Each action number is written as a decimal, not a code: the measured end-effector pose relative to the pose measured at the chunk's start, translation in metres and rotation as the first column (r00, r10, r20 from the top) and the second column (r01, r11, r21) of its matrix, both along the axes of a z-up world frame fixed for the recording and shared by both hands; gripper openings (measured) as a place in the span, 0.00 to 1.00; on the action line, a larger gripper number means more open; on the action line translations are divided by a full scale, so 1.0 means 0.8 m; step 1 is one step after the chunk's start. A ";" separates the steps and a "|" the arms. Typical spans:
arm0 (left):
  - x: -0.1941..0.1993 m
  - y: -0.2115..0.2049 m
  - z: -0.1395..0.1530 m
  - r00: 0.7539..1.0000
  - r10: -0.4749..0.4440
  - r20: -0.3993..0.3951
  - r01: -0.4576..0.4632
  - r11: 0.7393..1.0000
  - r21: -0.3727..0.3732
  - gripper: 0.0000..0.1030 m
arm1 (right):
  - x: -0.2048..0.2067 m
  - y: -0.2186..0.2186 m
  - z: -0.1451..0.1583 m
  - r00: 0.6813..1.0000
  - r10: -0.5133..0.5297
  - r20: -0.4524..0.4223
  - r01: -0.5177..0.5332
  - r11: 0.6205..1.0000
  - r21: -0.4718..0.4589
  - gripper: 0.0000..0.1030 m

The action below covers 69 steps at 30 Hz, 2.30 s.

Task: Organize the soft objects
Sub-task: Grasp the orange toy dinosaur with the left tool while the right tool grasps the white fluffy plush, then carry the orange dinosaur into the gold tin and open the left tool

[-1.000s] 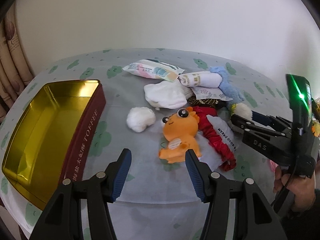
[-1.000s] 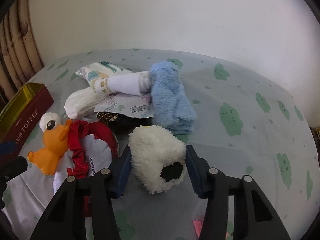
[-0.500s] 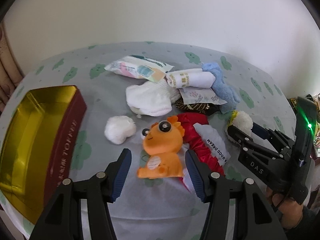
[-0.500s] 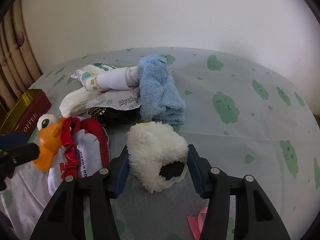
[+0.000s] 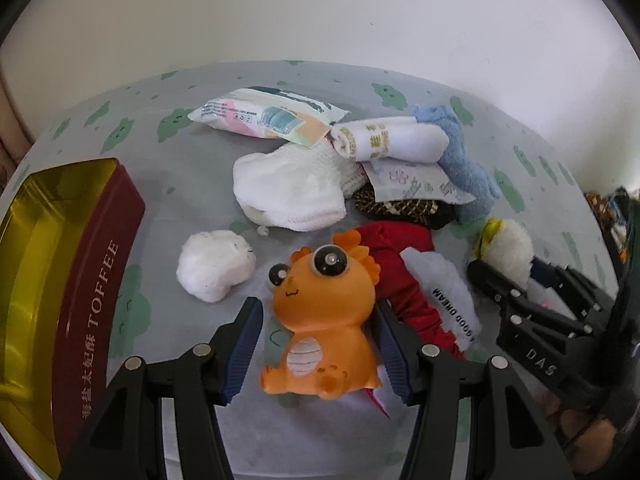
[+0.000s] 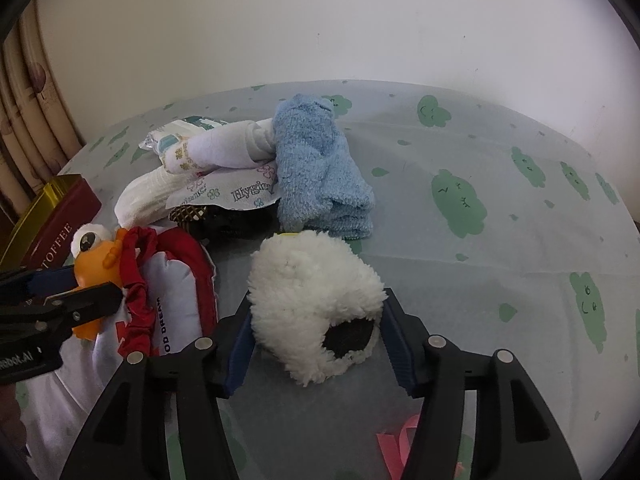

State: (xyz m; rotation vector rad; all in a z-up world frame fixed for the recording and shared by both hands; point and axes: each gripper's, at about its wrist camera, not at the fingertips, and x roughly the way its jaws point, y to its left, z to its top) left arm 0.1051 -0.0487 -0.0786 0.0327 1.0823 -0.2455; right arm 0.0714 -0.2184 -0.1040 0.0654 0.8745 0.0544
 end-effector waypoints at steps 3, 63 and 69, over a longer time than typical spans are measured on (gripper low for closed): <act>-0.001 0.006 -0.004 1.000 -0.011 -0.002 0.011 0.999 -0.043 0.47 | 0.000 0.001 -0.001 1.000 0.000 0.000 0.000 1.000 -0.001 0.54; 0.029 0.305 0.027 0.928 0.370 0.043 -0.371 0.908 0.192 0.54 | 0.004 0.006 -0.003 1.000 -0.004 -0.010 0.004 0.999 -0.044 0.54; 0.018 0.298 0.048 0.936 0.337 0.097 -0.349 0.922 0.169 0.54 | 0.005 0.007 -0.004 1.000 -0.005 -0.011 0.005 0.999 -0.052 0.54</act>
